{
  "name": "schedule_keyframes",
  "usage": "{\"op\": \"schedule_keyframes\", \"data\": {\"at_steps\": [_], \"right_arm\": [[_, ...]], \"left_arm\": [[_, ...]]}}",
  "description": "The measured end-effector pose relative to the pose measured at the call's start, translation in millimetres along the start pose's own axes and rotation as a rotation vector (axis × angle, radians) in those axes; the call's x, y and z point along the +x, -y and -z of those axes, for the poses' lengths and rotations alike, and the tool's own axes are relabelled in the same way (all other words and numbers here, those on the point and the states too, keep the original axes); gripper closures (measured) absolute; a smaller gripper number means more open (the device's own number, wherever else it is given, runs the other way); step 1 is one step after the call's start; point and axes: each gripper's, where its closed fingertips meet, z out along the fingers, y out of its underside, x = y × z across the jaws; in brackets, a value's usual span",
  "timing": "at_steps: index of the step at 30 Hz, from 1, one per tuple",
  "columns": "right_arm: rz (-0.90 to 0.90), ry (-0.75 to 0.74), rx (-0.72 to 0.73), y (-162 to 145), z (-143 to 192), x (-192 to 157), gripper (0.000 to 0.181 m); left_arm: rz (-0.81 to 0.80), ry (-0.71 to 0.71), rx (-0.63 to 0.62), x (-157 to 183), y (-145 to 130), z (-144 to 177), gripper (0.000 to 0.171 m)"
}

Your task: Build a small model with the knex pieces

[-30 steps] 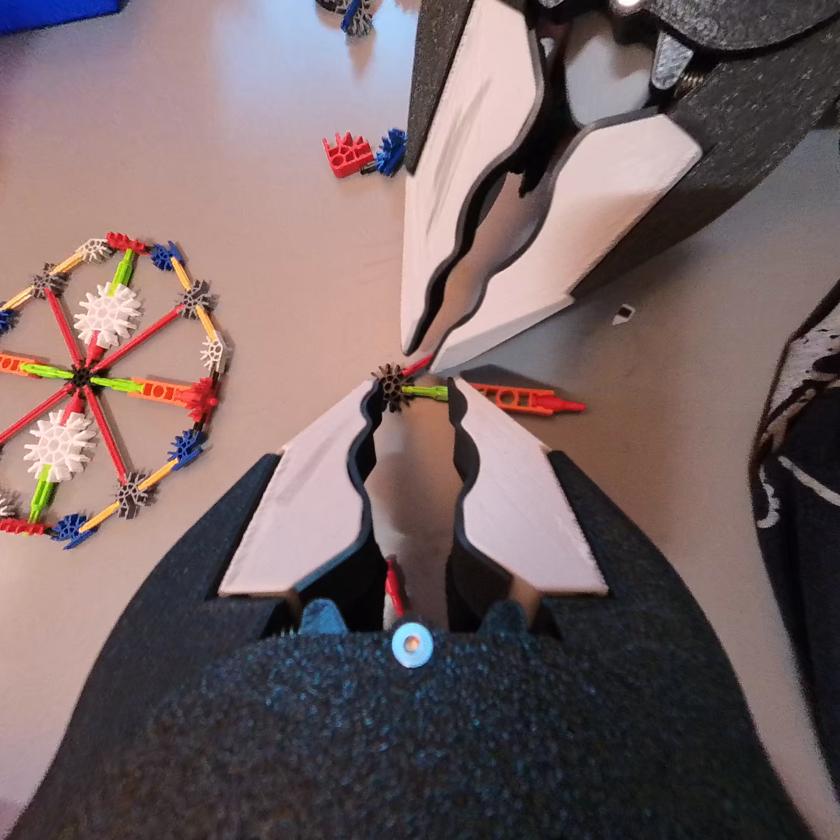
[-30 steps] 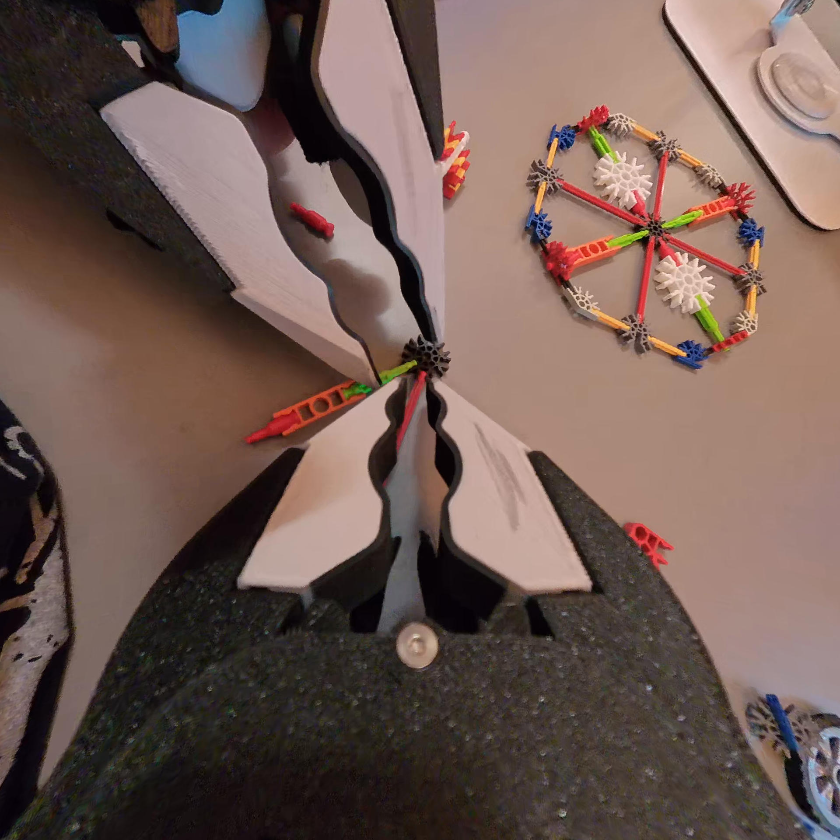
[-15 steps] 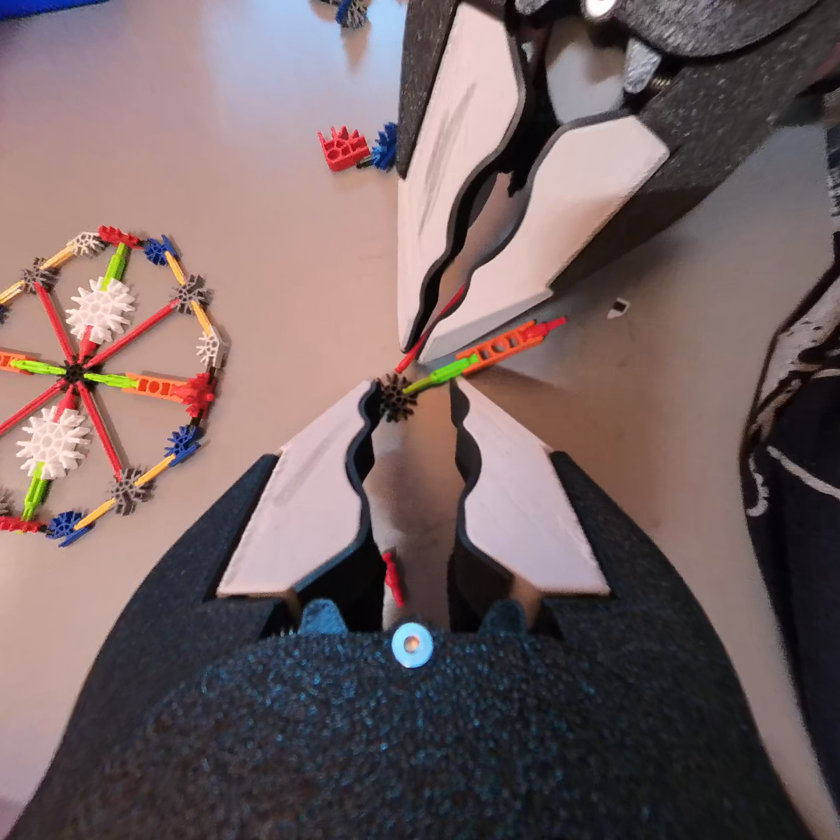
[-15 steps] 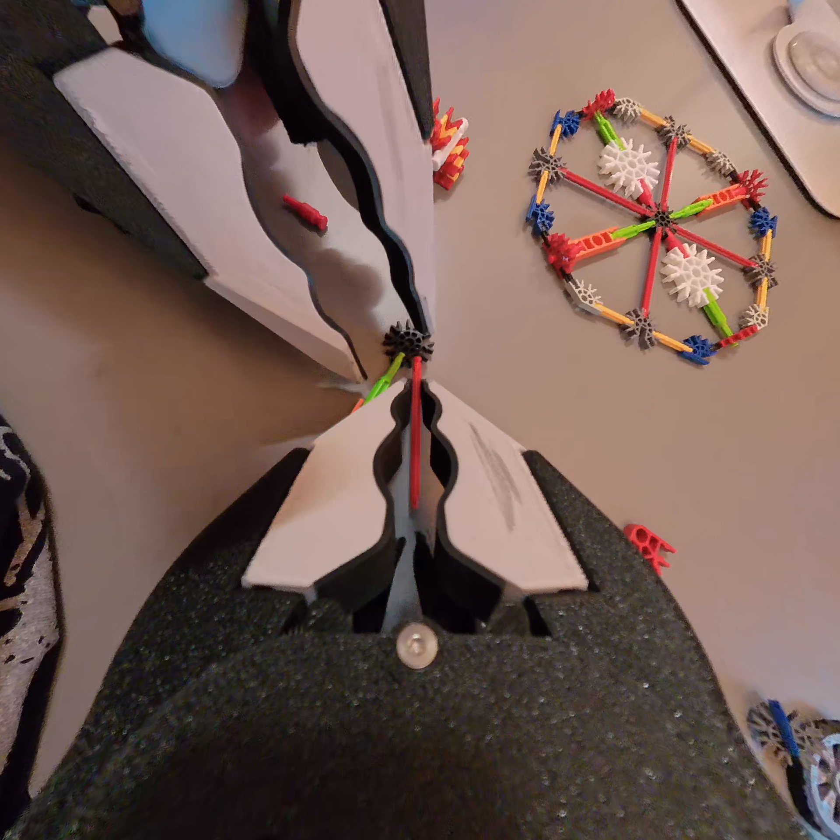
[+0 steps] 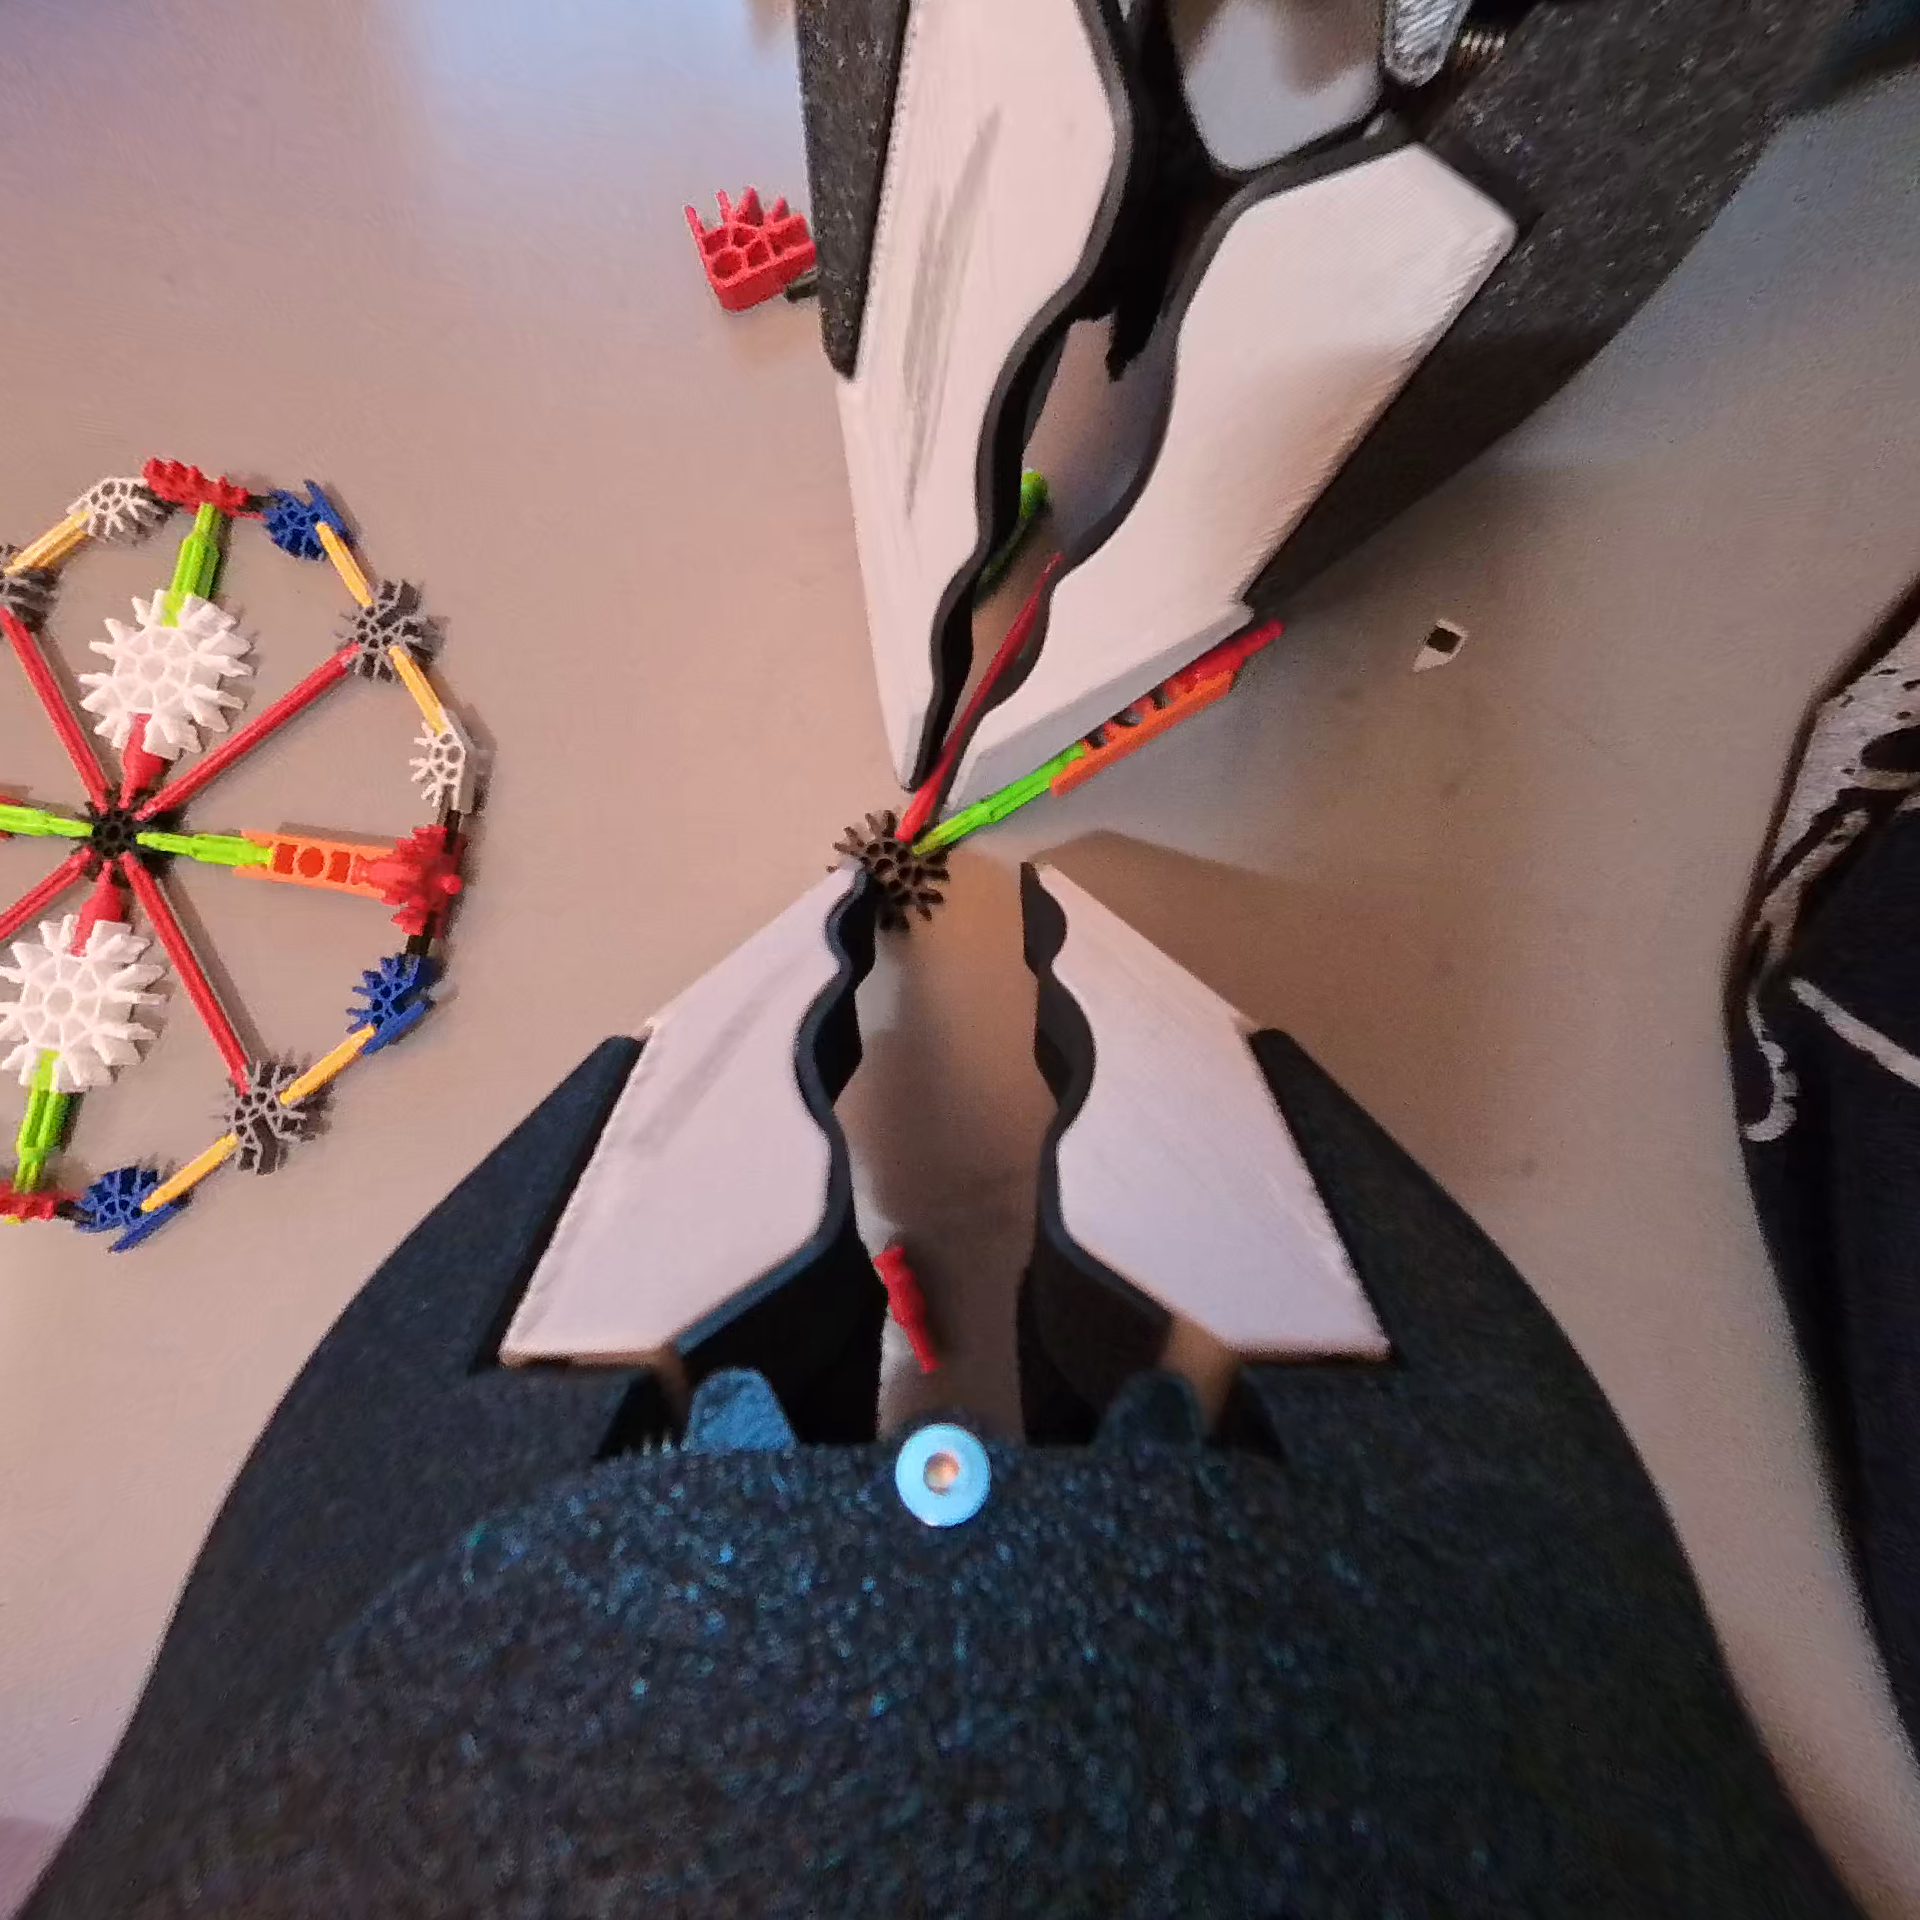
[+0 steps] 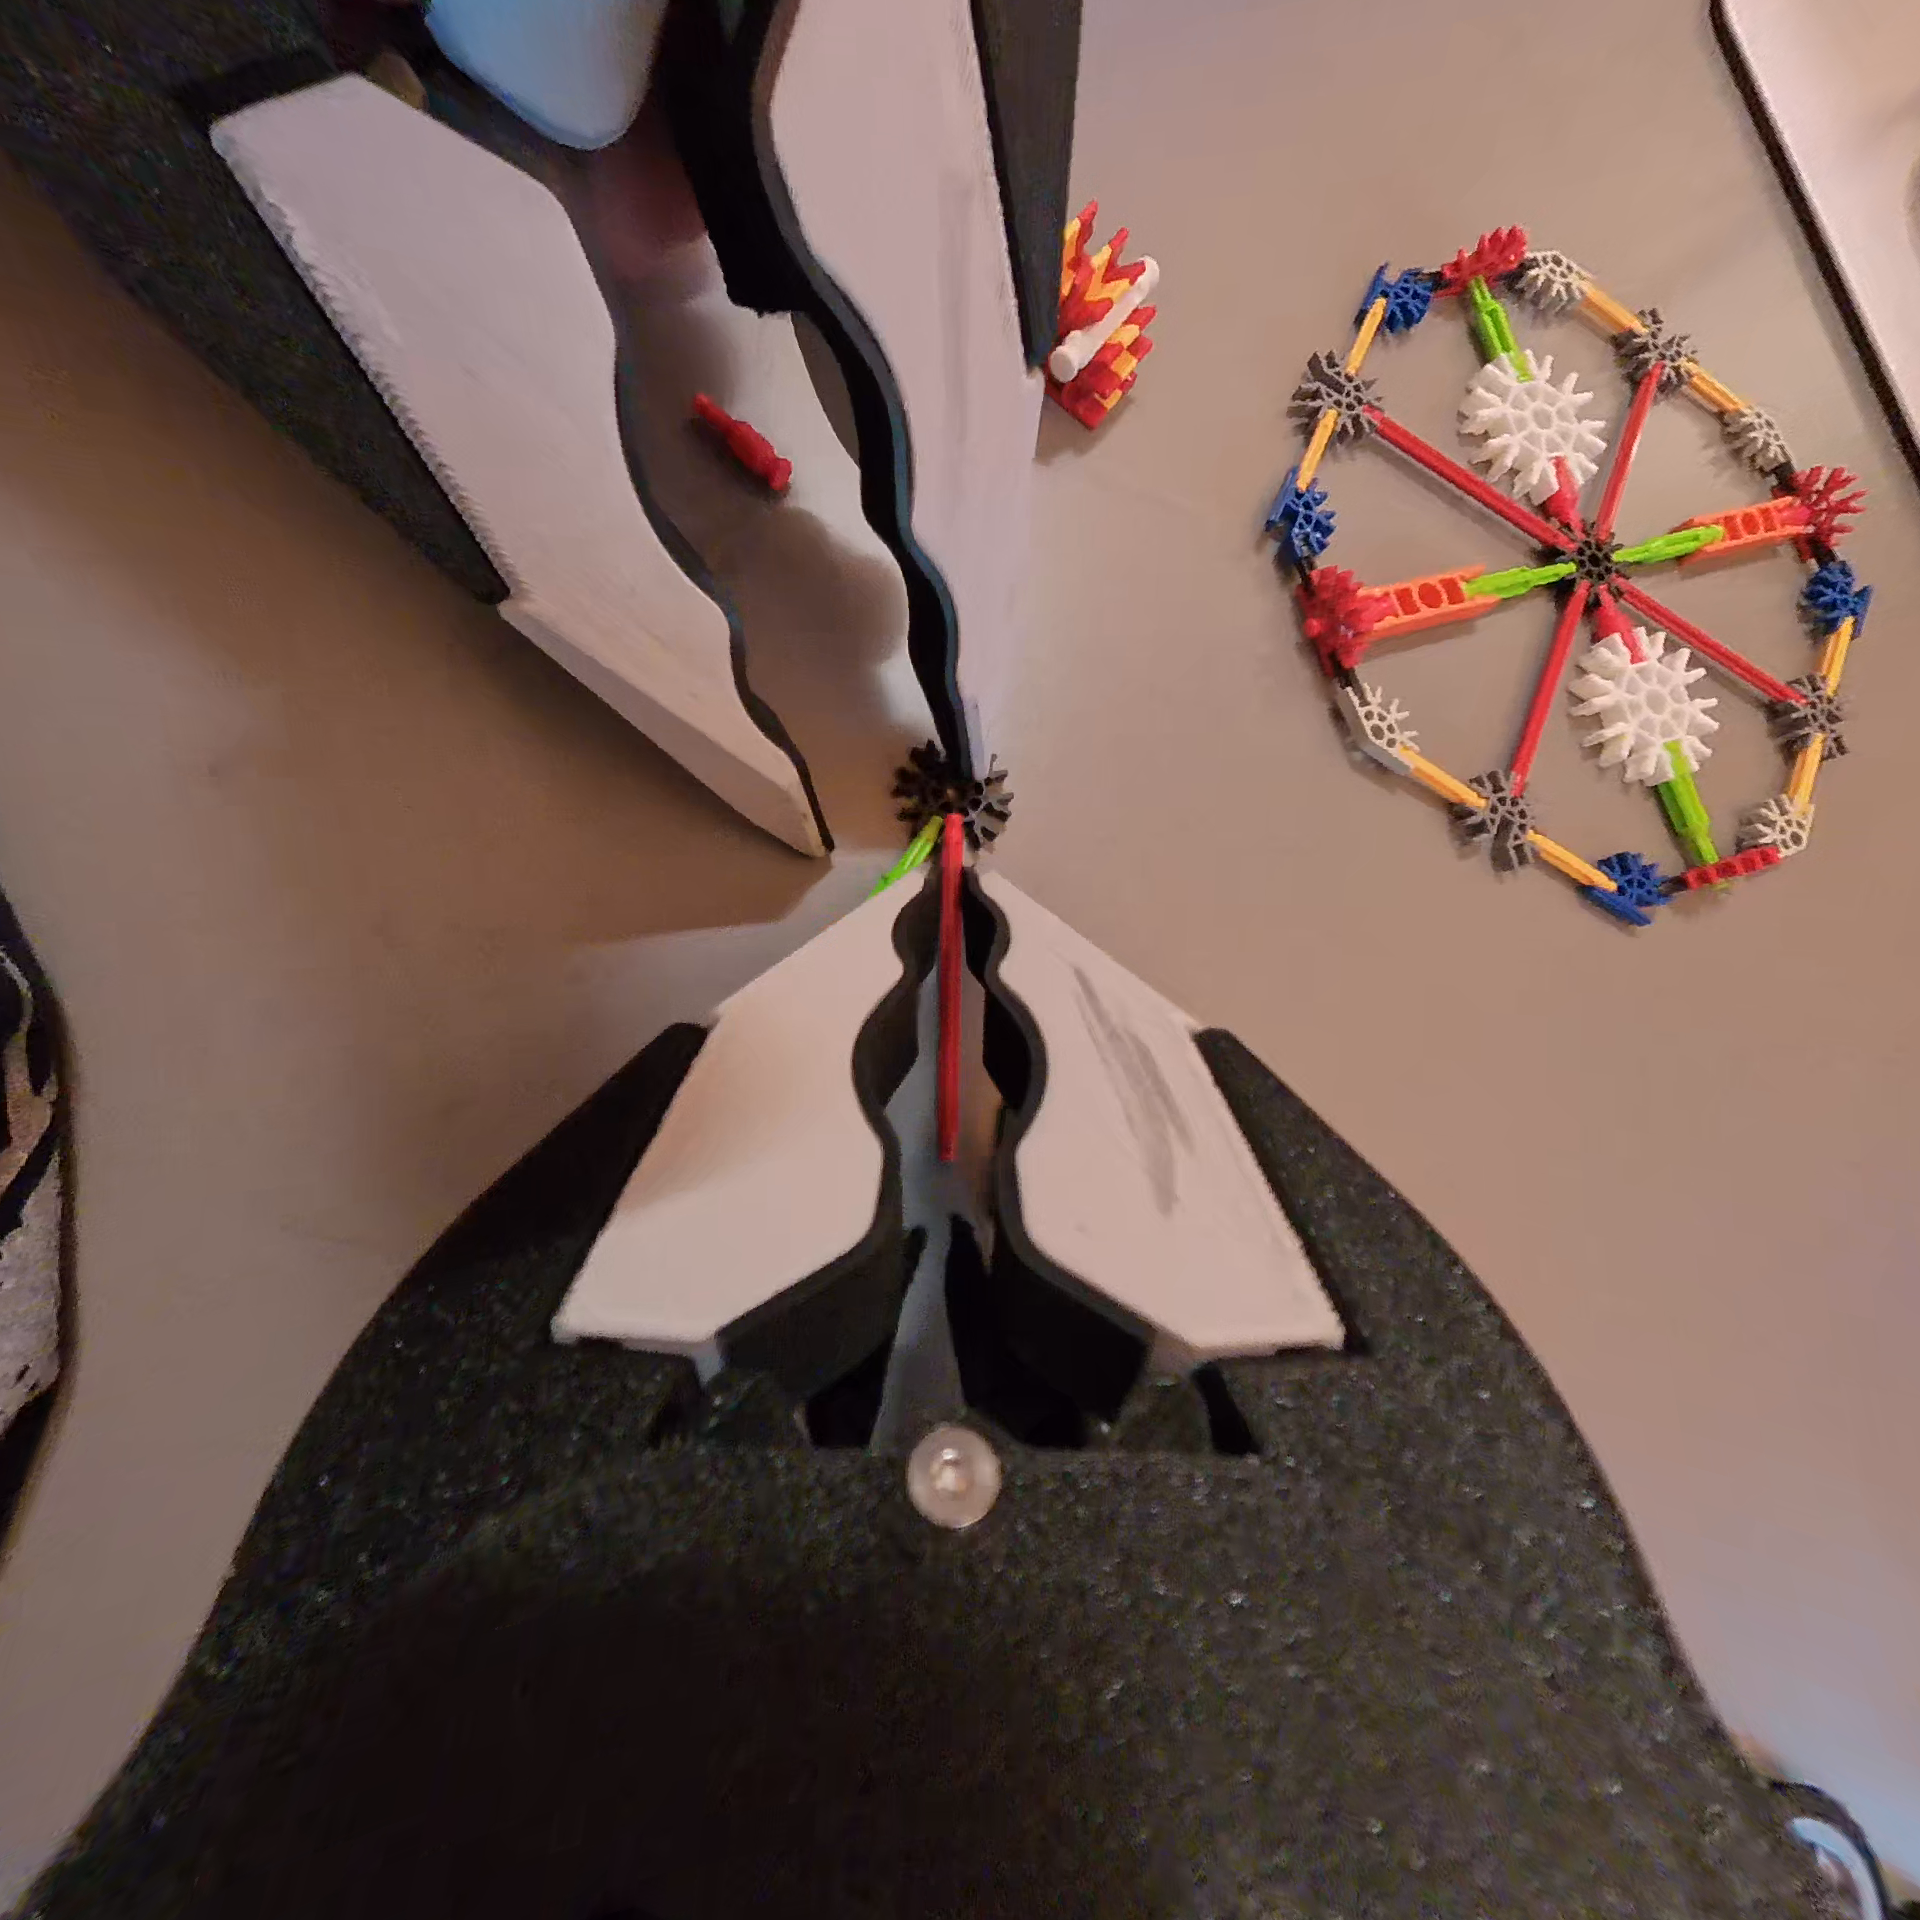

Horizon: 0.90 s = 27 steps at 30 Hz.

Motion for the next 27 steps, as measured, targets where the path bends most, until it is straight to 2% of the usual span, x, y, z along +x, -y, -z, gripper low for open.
{"op": "schedule_keyframes", "data": {"at_steps": [10, 27], "right_arm": [[0.072, 0.093, 0.004, -1.4, -0.5, 0.5, 0.179], [0.181, 0.140, -0.014, -4.7, -0.2, 6.7, 0.179]], "left_arm": [[-0.021, -0.016, 0.005, -1.0, 1.0, -0.7, 0.147], [-0.046, -0.024, 0.013, -3.5, 2.7, -2.0, 0.151]]}}
